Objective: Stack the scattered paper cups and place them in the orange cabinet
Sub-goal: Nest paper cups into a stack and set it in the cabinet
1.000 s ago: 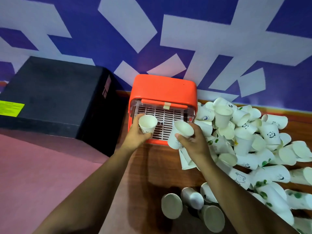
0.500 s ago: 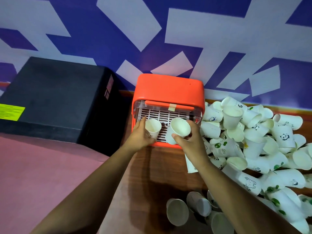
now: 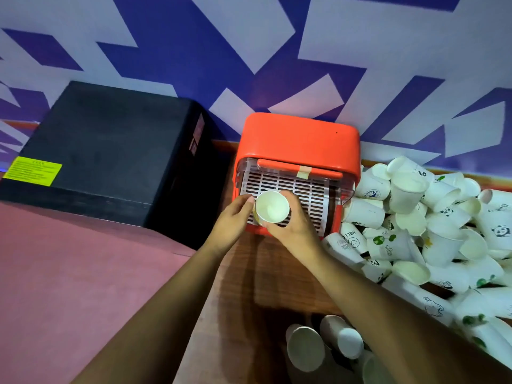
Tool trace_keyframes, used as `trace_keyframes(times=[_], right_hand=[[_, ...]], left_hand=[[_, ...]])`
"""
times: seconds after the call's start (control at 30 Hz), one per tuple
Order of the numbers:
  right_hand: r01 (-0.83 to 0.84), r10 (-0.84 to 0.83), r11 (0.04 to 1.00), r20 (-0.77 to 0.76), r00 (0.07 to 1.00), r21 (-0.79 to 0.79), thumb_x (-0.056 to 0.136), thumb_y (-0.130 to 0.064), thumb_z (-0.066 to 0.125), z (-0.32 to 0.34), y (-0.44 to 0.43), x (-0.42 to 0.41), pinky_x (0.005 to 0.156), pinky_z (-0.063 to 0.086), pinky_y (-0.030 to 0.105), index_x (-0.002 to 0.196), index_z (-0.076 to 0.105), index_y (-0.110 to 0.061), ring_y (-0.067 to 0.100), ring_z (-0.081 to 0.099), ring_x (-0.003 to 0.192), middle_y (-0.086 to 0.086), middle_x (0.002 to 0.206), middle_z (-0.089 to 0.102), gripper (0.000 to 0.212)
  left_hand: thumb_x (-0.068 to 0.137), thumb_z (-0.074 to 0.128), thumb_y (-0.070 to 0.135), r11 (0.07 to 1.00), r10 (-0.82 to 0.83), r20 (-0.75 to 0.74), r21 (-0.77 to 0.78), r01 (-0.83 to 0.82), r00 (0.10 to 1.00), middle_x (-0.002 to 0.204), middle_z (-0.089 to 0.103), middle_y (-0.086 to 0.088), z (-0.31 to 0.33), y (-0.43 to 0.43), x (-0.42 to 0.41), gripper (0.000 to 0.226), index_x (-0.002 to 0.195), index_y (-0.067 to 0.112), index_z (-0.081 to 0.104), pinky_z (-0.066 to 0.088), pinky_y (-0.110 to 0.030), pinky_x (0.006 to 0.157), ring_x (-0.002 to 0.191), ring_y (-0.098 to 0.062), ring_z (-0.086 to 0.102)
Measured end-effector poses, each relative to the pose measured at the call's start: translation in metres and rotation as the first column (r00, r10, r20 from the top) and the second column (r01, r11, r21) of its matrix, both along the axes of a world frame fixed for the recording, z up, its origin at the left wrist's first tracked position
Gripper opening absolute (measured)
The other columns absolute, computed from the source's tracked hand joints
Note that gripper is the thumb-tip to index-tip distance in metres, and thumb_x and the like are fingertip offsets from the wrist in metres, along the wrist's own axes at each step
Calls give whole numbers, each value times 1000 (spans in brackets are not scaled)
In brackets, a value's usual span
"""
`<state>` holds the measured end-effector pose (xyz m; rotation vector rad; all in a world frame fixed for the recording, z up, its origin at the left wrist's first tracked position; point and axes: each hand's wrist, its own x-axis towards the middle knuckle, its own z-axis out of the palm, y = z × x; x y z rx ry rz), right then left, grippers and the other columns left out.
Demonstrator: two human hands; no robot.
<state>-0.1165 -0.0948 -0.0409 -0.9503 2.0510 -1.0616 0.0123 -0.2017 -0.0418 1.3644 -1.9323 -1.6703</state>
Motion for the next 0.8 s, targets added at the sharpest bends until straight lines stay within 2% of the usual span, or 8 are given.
trace_keyframes(times=[0.1,0.17,0.3,0.43,0.53,0.6,0.7,0.8], right_hand=[[-54,52,994,31,998,91,77,-32,81,-17,-1,-3,96,42,21,142,39,-32,9,49,124,-10,137,50,77],[-101,89,984,92,992,146,79,-29,79,-21,-2,-8,102,45,30,145,37,-34,11,49,127,-9,140,49,78],[-137,129,975,57,990,172,80,-30,79,-24,-10,-16,100,50,40,143,37,-38,16,56,121,-7,134,53,76],[-116,111,978,40,993,176,78,-32,80,-23,-21,-15,98,50,37,144,36,-36,19,56,121,-3,136,55,80],[-118,127,970,-28,992,213,81,-33,78,-16,-17,-15,99,38,25,149,34,-23,19,47,132,1,145,49,82],[-92,110,975,-78,991,201,83,-34,75,-2,-2,-18,103,35,25,147,38,-16,19,45,135,3,147,48,76],[-145,172,971,-132,976,192,89,-32,69,26,40,-23,105,35,24,145,42,-15,15,44,134,1,145,48,65],[-227,280,940,-199,939,254,90,-33,66,44,98,-33,101,33,22,140,46,-16,15,46,130,1,140,50,57]], left_hand=[[105,51,28,994,-91,108,-54,97,990,122,68,3,-9,-6,-3,31,131,18,62,43,-17,88,105,-7,61],[102,54,19,975,-168,185,-116,191,968,126,69,-1,-17,-13,-3,33,134,16,63,43,-20,93,109,-12,61],[100,58,13,976,-158,156,-124,178,975,124,72,-1,-22,-19,-3,34,134,15,64,48,-23,100,115,-16,65],[101,57,13,975,-117,188,-166,149,975,128,70,-3,-23,-22,-8,37,138,13,60,46,-25,104,120,-17,63],[102,54,15,972,-104,214,-186,145,971,137,64,-7,-20,-18,-7,41,142,10,54,43,-29,109,127,-22,59],[100,52,10,969,-55,175,-229,95,983,135,62,-11,-12,-11,2,37,137,7,57,42,-26,106,124,-24,59],[96,55,6,960,-10,134,-278,47,991,116,63,-9,2,8,24,22,115,13,62,50,-26,95,105,-20,63],[95,59,7,951,-113,151,-269,151,982,105,64,-6,13,45,46,13,101,18,60,51,-23,87,93,-17,63]])
